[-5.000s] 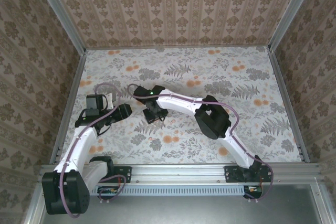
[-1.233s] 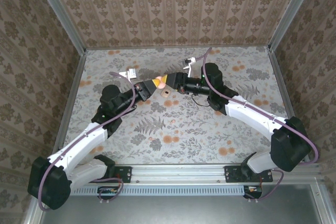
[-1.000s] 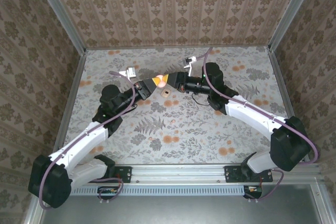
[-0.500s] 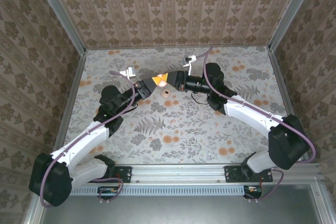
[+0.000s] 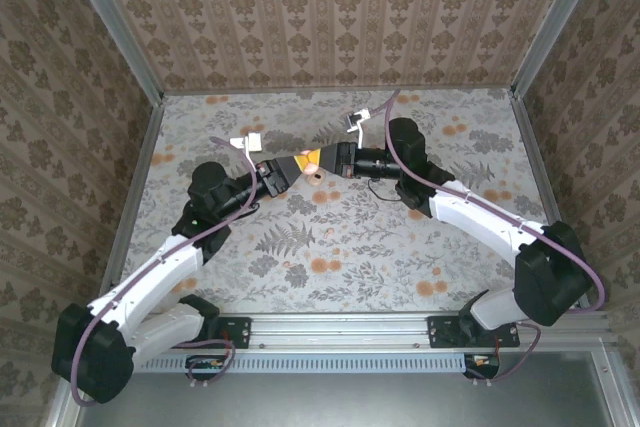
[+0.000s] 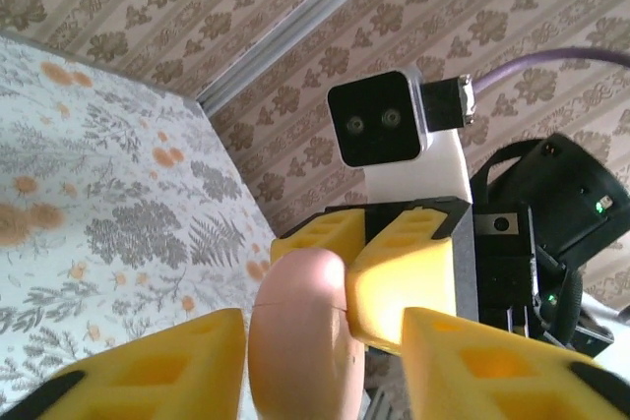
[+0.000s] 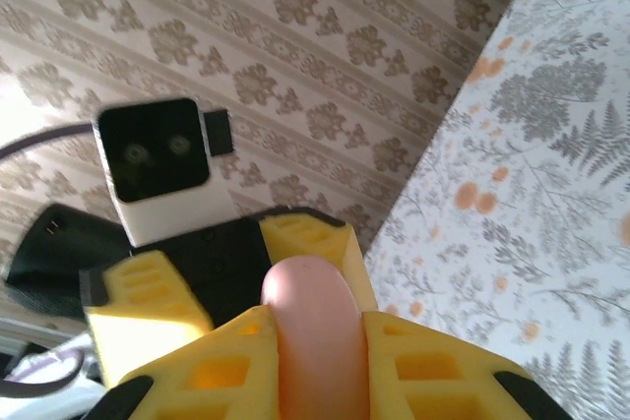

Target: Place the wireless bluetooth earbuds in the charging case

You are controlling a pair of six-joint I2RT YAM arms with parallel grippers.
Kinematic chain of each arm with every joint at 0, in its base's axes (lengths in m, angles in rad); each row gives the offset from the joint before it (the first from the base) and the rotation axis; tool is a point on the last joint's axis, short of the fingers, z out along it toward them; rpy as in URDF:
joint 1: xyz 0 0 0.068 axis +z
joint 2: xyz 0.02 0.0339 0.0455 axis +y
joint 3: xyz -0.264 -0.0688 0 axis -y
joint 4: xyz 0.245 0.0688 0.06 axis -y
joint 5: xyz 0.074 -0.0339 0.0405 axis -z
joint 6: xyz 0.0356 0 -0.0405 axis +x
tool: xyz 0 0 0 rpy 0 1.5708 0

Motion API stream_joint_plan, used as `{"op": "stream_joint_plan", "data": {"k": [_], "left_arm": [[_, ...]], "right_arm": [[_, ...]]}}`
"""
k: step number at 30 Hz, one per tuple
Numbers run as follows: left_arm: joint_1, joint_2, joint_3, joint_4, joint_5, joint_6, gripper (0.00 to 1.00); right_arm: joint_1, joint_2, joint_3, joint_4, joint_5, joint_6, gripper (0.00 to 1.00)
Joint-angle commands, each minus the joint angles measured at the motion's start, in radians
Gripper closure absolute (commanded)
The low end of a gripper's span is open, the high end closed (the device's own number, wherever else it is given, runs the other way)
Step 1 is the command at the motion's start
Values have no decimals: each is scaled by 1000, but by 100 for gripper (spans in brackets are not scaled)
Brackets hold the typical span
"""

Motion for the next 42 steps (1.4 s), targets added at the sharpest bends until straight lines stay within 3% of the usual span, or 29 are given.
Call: {"op": "stream_joint_plan", "data": {"k": [1, 4, 9, 13, 17, 26, 34, 42], "left_arm": [[23, -53, 71, -165, 57, 154, 48], [53, -77, 100, -244, 105, 232, 43], [110, -96, 143, -324, 280, 379, 40], [107, -91, 165, -321, 420, 482, 40], [91, -90, 173, -298, 452, 551, 39], [-45, -12, 165, -148, 471, 504, 39], [-49, 36, 143, -9, 467, 401, 43], [-55, 67, 144, 26, 474, 371, 49]], "right_arm": [[-3, -94, 86, -197, -45, -200, 88], [-8, -129, 124, -326, -37, -315, 89], [-8, -170, 183, -510, -24, -491, 89], [-8, -184, 203, -576, -38, -579, 89], [-8, -197, 207, -603, -53, -639, 89], [-7, -222, 163, -507, -89, -629, 90], [-5, -228, 152, -485, -115, -623, 90], [0, -227, 144, -465, -123, -613, 90]]}}
